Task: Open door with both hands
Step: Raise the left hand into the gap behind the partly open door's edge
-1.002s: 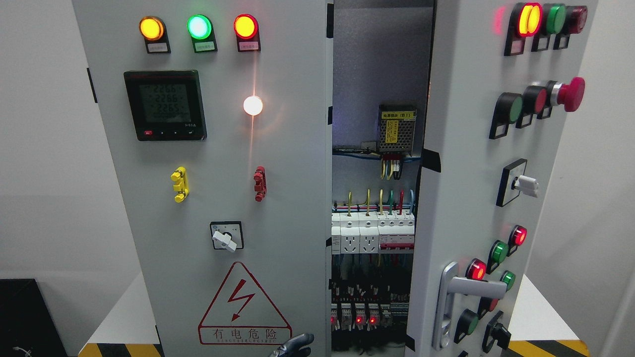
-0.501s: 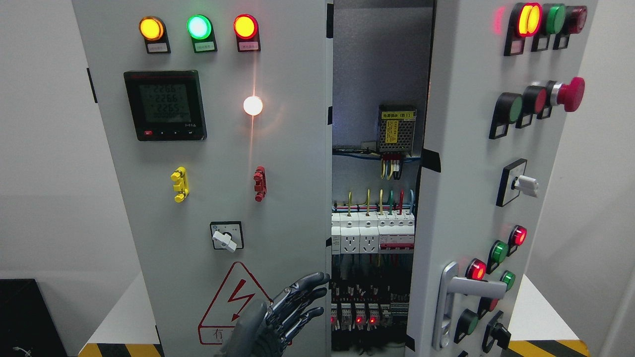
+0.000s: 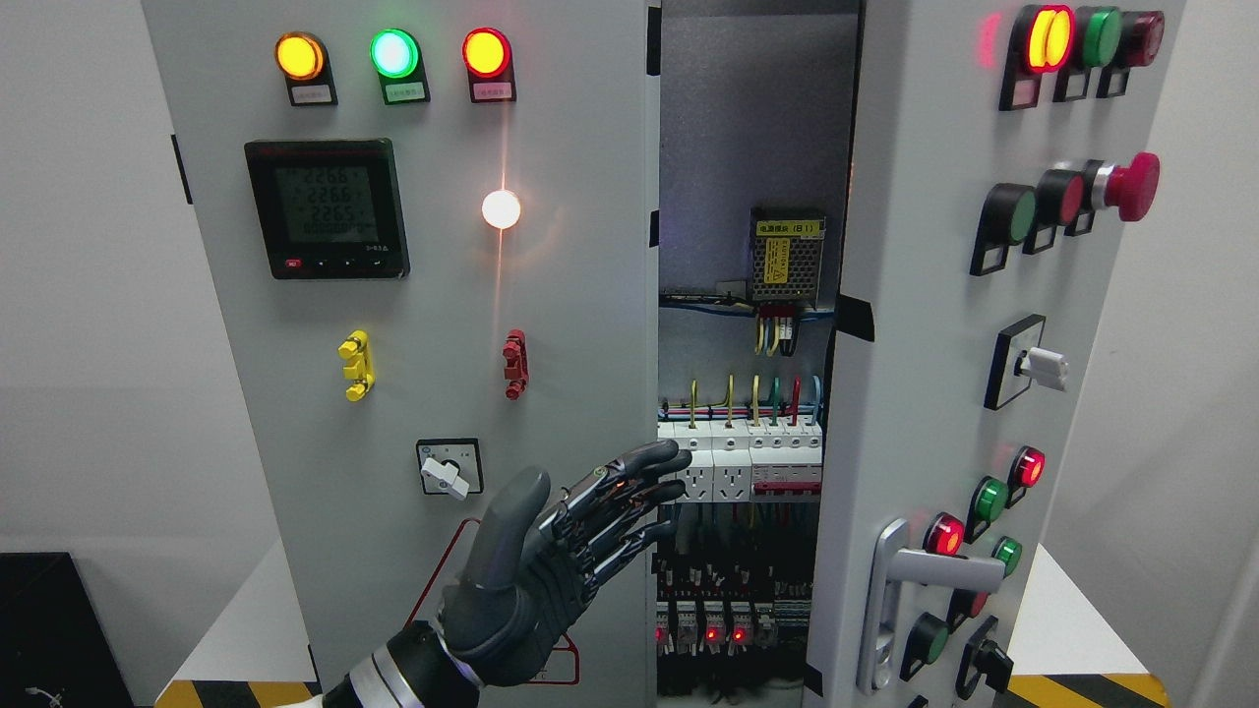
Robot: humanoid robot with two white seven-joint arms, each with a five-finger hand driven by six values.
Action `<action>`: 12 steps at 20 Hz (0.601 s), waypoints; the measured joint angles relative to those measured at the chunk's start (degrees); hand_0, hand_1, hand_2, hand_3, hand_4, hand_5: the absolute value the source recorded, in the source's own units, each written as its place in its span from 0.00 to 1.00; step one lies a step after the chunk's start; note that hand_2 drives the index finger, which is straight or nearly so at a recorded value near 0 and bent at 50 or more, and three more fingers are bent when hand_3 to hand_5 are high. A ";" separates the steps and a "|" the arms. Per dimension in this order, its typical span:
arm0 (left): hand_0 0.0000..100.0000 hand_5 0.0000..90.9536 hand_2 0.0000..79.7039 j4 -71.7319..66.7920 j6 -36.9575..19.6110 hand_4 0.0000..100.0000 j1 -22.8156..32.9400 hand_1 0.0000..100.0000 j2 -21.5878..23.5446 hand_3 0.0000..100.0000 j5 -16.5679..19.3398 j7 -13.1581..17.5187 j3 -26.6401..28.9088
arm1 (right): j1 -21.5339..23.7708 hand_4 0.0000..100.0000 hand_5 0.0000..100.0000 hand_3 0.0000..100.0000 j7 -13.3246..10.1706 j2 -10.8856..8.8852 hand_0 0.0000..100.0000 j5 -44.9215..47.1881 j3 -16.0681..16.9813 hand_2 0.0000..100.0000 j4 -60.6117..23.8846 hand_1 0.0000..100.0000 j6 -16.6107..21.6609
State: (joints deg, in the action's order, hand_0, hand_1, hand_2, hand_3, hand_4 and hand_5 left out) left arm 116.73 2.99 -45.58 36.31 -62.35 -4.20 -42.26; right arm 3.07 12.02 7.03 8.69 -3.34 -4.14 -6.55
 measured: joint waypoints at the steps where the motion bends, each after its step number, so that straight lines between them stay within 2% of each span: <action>1: 0.00 0.00 0.00 -0.19 0.20 0.00 -1.35 0.00 0.02 0.00 -1.34 0.00 -0.10 | 0.00 0.00 0.00 0.00 0.00 0.00 0.19 0.00 0.00 0.00 0.00 0.00 0.00; 8: 0.00 0.00 0.00 -1.08 3.83 0.00 -10.32 0.00 -0.07 0.00 -10.09 0.00 -0.89 | 0.00 0.00 0.00 0.00 0.00 0.00 0.19 0.00 0.00 0.00 0.00 0.00 0.00; 12: 0.00 0.00 0.00 -1.37 4.61 0.00 -13.98 0.00 -0.67 0.00 -13.25 0.00 -1.69 | 0.00 0.00 0.00 0.00 0.00 0.00 0.19 0.00 0.00 0.00 0.00 0.00 0.00</action>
State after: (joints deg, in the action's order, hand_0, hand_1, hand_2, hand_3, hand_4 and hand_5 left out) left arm 115.36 7.60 -59.56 35.65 -75.60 -4.21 -43.95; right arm 3.07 12.02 7.03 8.69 -3.34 -4.14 -6.55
